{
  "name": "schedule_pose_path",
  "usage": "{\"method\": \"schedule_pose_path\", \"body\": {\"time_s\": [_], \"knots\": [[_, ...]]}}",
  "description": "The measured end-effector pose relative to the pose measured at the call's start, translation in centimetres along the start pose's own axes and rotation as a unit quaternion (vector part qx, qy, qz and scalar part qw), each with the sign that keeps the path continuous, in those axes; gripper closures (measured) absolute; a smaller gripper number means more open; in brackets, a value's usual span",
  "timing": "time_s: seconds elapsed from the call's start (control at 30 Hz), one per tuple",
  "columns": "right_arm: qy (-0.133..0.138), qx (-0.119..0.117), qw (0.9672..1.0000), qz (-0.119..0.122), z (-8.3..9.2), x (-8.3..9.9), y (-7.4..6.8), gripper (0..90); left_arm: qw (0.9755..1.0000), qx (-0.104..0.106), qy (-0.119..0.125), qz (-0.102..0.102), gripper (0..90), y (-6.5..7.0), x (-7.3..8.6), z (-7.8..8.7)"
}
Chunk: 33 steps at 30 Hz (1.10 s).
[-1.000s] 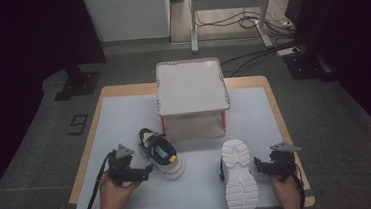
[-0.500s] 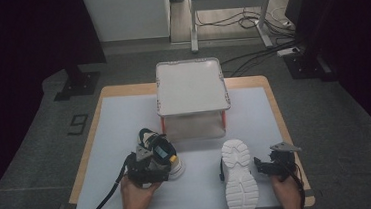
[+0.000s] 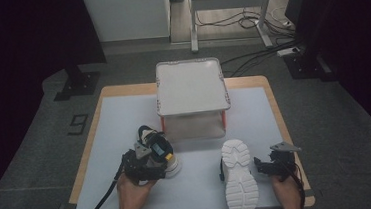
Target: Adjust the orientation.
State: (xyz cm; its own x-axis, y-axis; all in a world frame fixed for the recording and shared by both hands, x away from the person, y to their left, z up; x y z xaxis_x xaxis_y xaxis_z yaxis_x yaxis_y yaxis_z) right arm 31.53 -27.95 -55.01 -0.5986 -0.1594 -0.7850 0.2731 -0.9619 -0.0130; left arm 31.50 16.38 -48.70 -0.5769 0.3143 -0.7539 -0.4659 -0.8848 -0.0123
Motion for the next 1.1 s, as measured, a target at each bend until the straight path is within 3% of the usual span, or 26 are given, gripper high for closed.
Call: {"method": "schedule_pose_path", "body": {"time_s": [0.53, 0.6, 0.63, 0.67, 0.7, 0.73, 0.77, 0.8, 0.83, 0.97, 1.1], "knots": [[0.000, 0.000, 1.0000, 0.000, 0.0, 0.0, 0.0, 11.0, 0.9981, -0.055, -0.015, 0.024, 0.0, -6.8, 0.1, 0.7], [0.000, 0.000, 1.0000, 0.000, 0.0, 0.0, 0.0, 11.0, 0.9963, -0.080, -0.018, 0.025, 0.0, -8.0, 0.2, 0.8], [0.000, 0.000, 1.0000, 0.000, 0.0, 0.0, 0.0, 11.0, 0.9944, -0.101, -0.022, 0.024, 0.3, -8.5, 0.3, 0.8], [0.000, 0.000, 1.0000, 0.000, 0.0, 0.0, 0.0, 11.0, 0.9908, -0.130, -0.028, 0.022, 1.4, -9.2, 0.4, 0.6], [0.001, 0.000, 1.0000, 0.000, 0.0, 0.0, 0.0, 11.0, 0.9900, -0.133, -0.036, 0.029, 2.2, -10.0, 0.6, 0.4], [0.000, 0.000, 1.0000, 0.000, 0.0, 0.0, 0.0, 11.0, 0.9923, -0.108, -0.041, 0.045, 2.2, -10.7, 0.8, 0.3], [0.000, 0.000, 1.0000, 0.000, 0.0, 0.0, 0.0, 10.9, 0.9930, -0.090, -0.043, 0.064, 2.1, -11.1, 1.0, 0.3], [0.001, 0.000, 1.0000, -0.001, 0.0, 0.0, 0.0, 11.0, 0.9932, -0.090, -0.036, 0.064, 2.1, -11.1, 1.2, 0.5], [0.000, 0.000, 1.0000, 0.000, 0.0, 0.0, 0.0, 11.0, 0.9938, -0.086, -0.033, 0.063, 2.3, -10.9, 1.2, 0.7], [0.000, 0.000, 1.0000, 0.000, 0.0, 0.0, 0.0, 10.9, 0.9983, -0.033, -0.013, 0.046, 2.3, -8.4, 0.9, 1.5], [0.000, 0.000, 1.0000, 0.000, 0.0, 0.0, 0.0, 11.0, 0.9996, -0.017, -0.010, 0.020, 2.4, -6.2, -0.4, 0.9]]}}
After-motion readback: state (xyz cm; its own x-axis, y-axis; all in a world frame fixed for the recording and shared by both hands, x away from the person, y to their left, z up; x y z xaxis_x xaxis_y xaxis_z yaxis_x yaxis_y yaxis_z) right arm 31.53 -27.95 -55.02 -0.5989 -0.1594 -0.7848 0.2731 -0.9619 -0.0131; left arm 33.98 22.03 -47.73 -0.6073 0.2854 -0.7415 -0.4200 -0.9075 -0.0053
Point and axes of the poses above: each handheld gripper's, and its own axes: z roughly backward along the jaws, x roughly out of its underside, y roughly to its right, the point moved 2 cm from there along -z, roughly forward along the jaws, and after that the axes turned 4 degrees about y, right-handed, at the moved point
